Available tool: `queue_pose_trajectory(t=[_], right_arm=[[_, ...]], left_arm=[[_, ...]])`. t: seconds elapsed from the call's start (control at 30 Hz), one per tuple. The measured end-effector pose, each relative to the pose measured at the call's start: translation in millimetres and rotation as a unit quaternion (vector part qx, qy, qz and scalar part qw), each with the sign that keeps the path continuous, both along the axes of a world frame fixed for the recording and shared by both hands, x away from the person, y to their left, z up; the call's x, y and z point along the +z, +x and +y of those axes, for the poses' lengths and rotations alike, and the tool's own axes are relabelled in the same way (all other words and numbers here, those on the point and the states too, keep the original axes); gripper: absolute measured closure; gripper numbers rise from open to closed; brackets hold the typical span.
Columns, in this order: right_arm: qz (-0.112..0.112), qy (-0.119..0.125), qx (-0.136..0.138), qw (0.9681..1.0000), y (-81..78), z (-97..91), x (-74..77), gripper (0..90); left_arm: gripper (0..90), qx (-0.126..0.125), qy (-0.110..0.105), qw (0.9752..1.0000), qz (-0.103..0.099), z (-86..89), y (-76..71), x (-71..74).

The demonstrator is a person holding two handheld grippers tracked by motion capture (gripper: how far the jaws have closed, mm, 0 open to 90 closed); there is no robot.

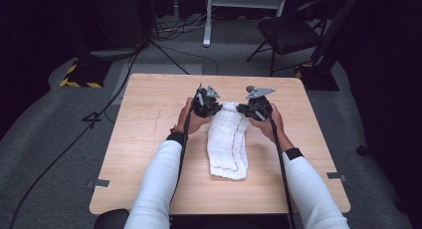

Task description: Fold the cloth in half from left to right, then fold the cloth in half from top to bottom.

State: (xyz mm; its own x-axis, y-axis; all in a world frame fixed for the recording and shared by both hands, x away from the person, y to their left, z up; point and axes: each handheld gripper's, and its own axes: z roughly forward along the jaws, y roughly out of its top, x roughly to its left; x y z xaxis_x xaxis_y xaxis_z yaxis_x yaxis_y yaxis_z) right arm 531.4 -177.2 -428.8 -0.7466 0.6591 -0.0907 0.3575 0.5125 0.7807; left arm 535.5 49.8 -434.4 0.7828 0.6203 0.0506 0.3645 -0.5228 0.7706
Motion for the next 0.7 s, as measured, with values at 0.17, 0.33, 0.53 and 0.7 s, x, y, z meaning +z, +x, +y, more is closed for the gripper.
queue_pose_trajectory(t=[0.17, 0.33, 0.53, 0.7], right_arm=[[-0.008, 0.001, 0.004, 1.0, -8.7, -3.4, 4.0, 83.9], [-0.01, 0.007, 0.025, 0.9996, -22.3, -5.1, 4.9, 83.9], [-0.015, 0.017, 0.04, 0.9989, -33.9, -7.0, 7.7, 83.9], [-0.021, 0.02, 0.059, 0.9979, -48.5, -8.0, 11.9, 83.9]], left_arm=[[83.9, -0.016, -0.014, 0.9998, -0.007, 2.9, -13.6, 5.6], [83.8, -0.032, -0.012, 0.9994, -0.007, 7.6, -24.0, 6.6], [83.5, -0.051, -0.019, 0.9985, -0.013, 13.4, -35.4, 9.7], [83.2, -0.071, -0.015, 0.9971, -0.021, 17.5, -49.4, 14.4]])
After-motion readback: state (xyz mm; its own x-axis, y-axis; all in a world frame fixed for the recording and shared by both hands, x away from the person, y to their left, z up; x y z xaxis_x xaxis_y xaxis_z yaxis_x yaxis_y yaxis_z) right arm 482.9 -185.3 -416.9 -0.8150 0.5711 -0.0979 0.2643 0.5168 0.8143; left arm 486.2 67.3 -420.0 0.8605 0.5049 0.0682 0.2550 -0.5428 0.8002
